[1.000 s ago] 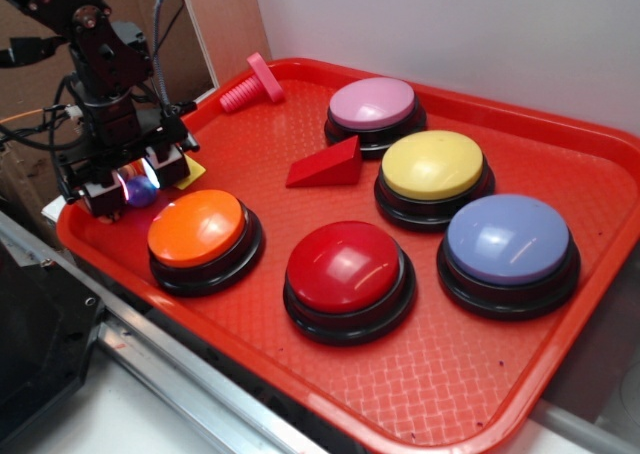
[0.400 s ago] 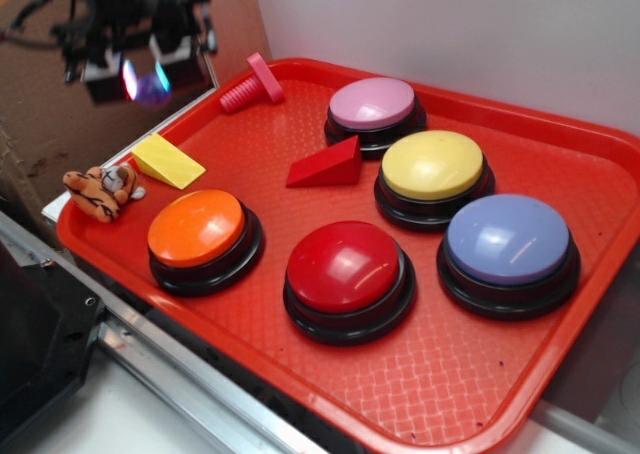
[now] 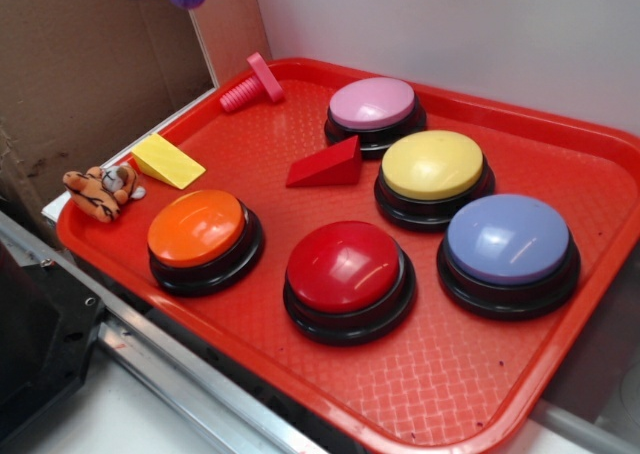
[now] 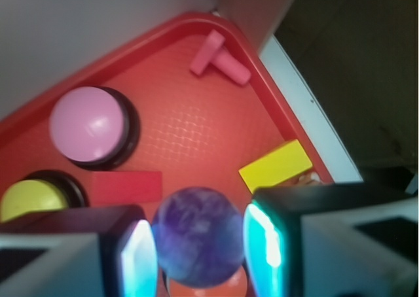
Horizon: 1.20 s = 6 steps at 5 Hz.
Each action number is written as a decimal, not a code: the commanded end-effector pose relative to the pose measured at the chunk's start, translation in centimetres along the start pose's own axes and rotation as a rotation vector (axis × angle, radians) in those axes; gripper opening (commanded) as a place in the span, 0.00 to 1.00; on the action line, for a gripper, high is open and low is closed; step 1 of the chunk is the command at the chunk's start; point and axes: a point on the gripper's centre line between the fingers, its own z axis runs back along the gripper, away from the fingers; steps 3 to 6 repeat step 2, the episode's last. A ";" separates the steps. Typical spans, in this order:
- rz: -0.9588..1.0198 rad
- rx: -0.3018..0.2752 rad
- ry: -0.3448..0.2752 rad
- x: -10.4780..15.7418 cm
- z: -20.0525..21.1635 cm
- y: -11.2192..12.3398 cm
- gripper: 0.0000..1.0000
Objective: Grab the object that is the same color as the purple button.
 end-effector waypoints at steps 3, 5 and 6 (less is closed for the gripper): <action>0.025 -0.038 -0.053 0.3 3.0 0.2 0.00; 0.025 -0.038 -0.053 0.3 3.0 0.2 0.00; 0.025 -0.038 -0.053 0.3 3.0 0.2 0.00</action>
